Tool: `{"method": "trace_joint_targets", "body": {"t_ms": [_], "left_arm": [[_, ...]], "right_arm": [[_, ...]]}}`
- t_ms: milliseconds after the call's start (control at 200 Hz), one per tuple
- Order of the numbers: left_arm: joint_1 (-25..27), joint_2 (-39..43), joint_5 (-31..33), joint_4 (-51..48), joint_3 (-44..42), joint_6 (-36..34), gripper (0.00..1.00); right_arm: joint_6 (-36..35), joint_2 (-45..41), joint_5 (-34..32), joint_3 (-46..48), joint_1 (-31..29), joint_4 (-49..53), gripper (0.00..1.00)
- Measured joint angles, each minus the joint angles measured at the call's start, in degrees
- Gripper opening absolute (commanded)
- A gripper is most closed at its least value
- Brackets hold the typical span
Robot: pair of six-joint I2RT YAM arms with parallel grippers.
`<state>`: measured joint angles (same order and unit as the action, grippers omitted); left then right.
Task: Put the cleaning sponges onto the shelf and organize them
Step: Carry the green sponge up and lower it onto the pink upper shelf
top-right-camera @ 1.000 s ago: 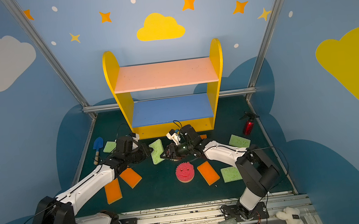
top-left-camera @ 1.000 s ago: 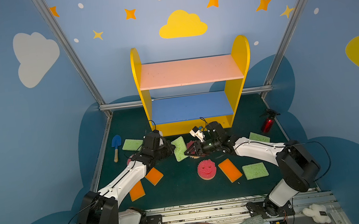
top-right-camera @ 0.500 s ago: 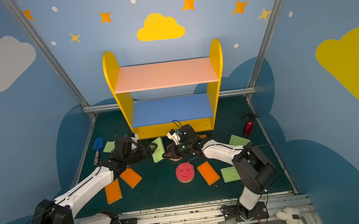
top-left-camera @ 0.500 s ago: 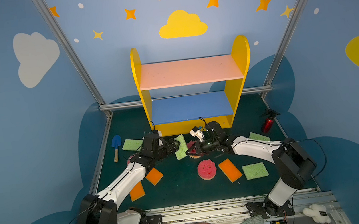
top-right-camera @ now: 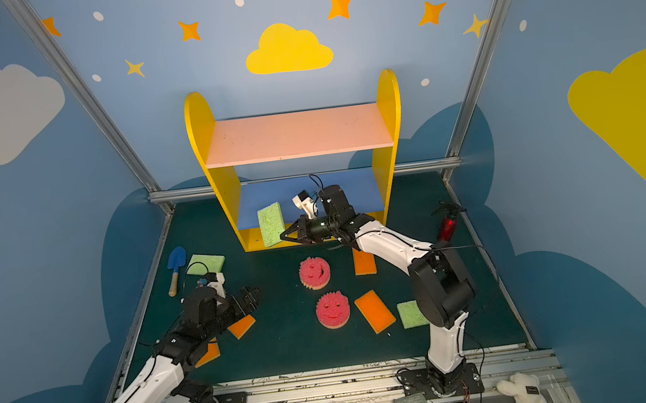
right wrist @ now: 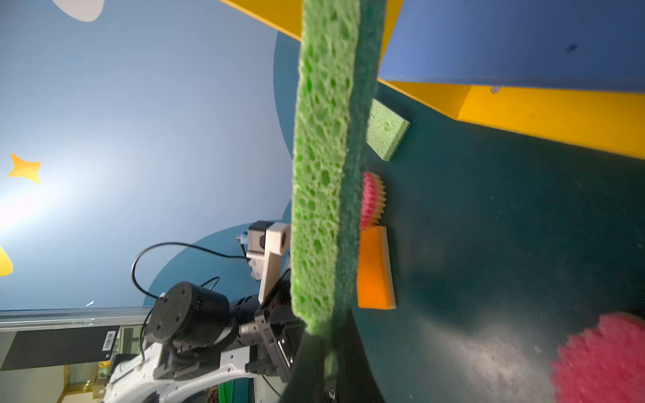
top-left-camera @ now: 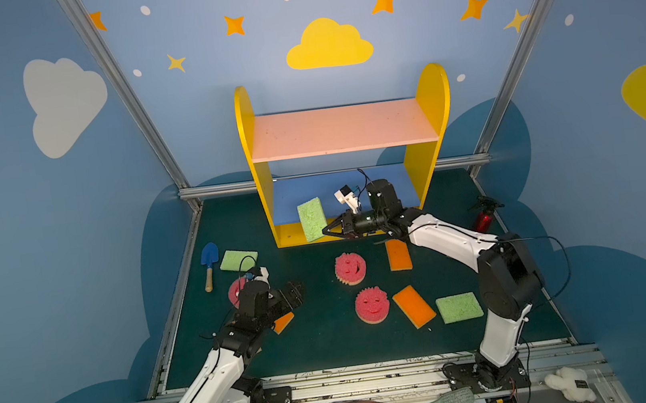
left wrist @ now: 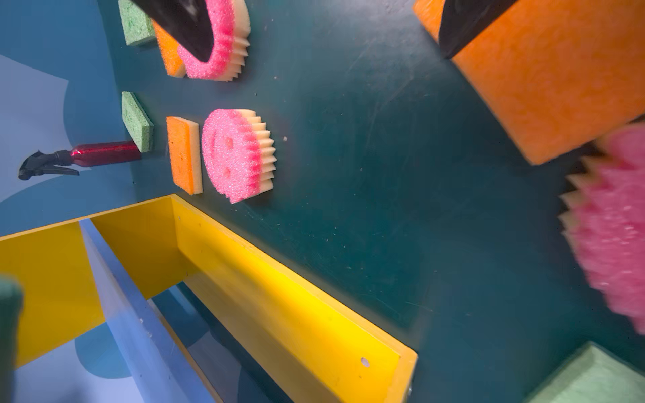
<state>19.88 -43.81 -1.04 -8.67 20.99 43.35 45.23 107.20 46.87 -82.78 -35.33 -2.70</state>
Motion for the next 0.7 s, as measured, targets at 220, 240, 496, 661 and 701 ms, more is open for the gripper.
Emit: {"method": "trace_joint_targets", "body": {"t_ms": [220, 240, 496, 661, 701], "left_arm": [[0.0, 3.0, 1.9, -2.5, -1.0, -0.5, 0.99], [0.0, 3.0, 2.0, -2.6, -1.0, -0.6, 0.99], [0.0, 3.0, 2.5, -3.5, -1.0, -0.9, 0.99], [0.0, 3.3, 2.5, -3.8, -1.0, -0.9, 0.99], [0.0, 3.4, 2.5, -3.8, -1.0, -0.9, 1.0]], "right_arm": [[1.4, 6.2, 1.2, -4.4, -0.4, -1.0, 0.0], [1.2, 6.3, 1.2, -4.4, -0.5, -1.0, 0.0], [-3.8, 2.1, -1.9, -4.4, -5.9, 3.4, 0.0], [-6.8, -4.2, -3.8, -8.6, -7.7, 6.6, 0.0], [-7.2, -5.0, -4.5, -10.8, -7.5, 6.8, 0.0]]}}
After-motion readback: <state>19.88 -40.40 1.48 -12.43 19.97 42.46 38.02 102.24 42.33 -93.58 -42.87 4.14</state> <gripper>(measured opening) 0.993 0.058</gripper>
